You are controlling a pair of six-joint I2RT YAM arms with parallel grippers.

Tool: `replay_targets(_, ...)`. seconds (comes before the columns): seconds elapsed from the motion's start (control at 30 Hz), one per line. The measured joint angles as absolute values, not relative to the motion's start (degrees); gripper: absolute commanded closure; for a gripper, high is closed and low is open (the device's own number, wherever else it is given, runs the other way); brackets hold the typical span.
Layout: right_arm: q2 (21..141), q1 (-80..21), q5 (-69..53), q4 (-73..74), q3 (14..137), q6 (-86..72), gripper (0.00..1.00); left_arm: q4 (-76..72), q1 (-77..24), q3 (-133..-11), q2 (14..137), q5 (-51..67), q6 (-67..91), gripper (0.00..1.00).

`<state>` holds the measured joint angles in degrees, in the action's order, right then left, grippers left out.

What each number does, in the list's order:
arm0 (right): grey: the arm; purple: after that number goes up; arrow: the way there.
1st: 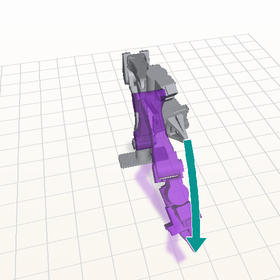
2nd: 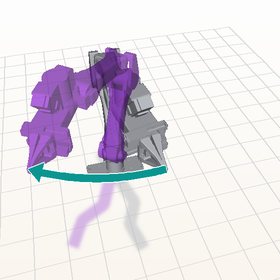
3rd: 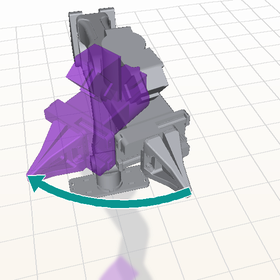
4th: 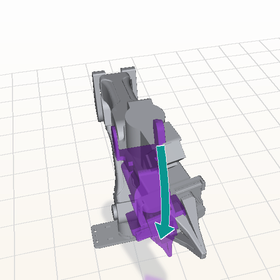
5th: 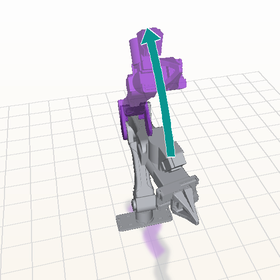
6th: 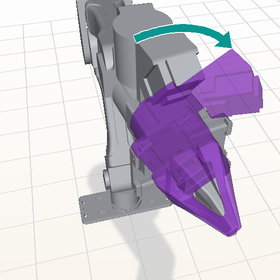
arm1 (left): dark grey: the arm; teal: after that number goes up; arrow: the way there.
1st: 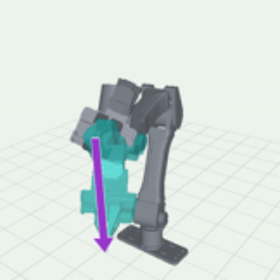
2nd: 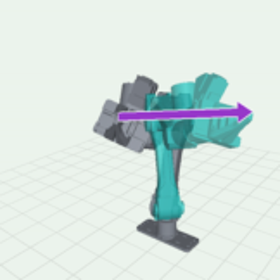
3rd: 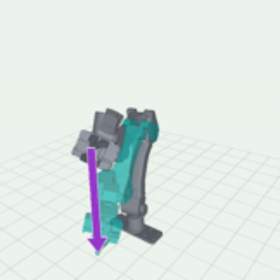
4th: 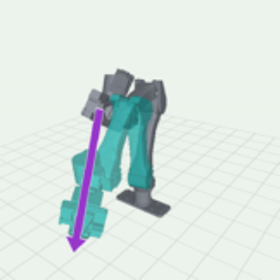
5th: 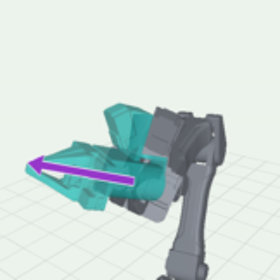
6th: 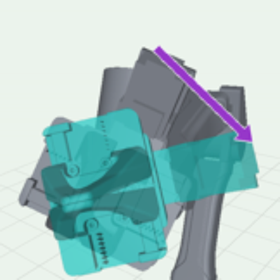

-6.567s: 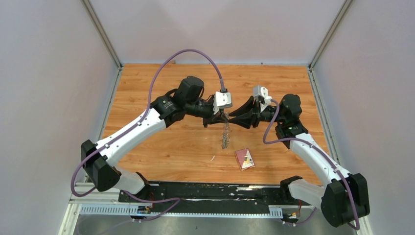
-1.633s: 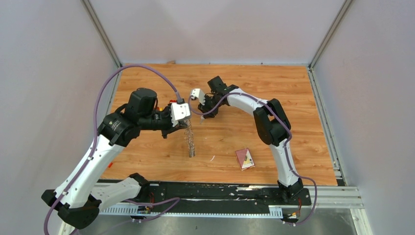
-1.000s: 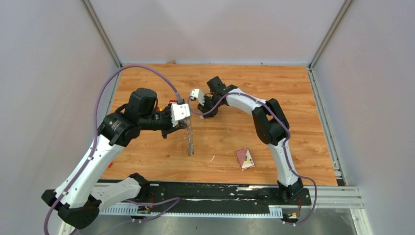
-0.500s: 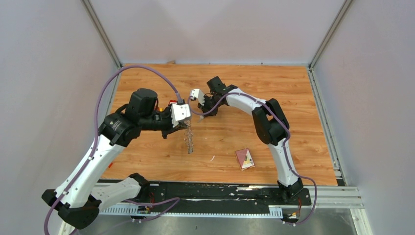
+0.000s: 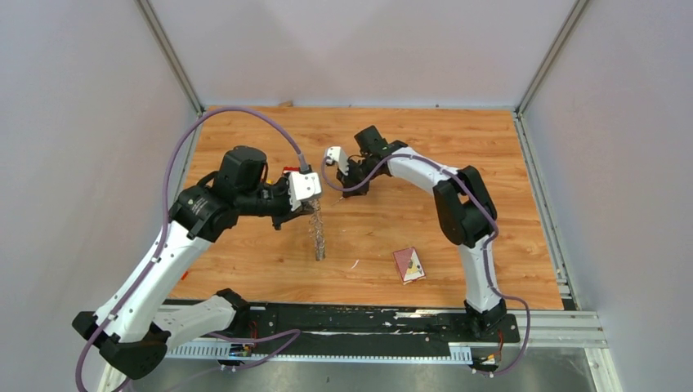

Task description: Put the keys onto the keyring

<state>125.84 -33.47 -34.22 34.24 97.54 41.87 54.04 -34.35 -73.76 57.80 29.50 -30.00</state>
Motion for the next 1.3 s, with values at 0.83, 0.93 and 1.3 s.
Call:
replay_targets(0.83,72.60,-25.85,-58.92,39.92,70.94,43.16,1.00,46.15,-38.48,-81.17,73.89,35.48,-32.32,1.00)
replay_targets(0.93,67.83,-25.85,-60.25,36.49,67.07,39.55,1.00,42.35,-40.99,-79.35,73.84,34.92,-31.97,1.00)
replay_targets(1.3,64.55,-25.85,-59.22,19.66,57.65,22.83,1.00,31.48,-47.88,-73.21,73.60,19.99,-26.85,1.00)
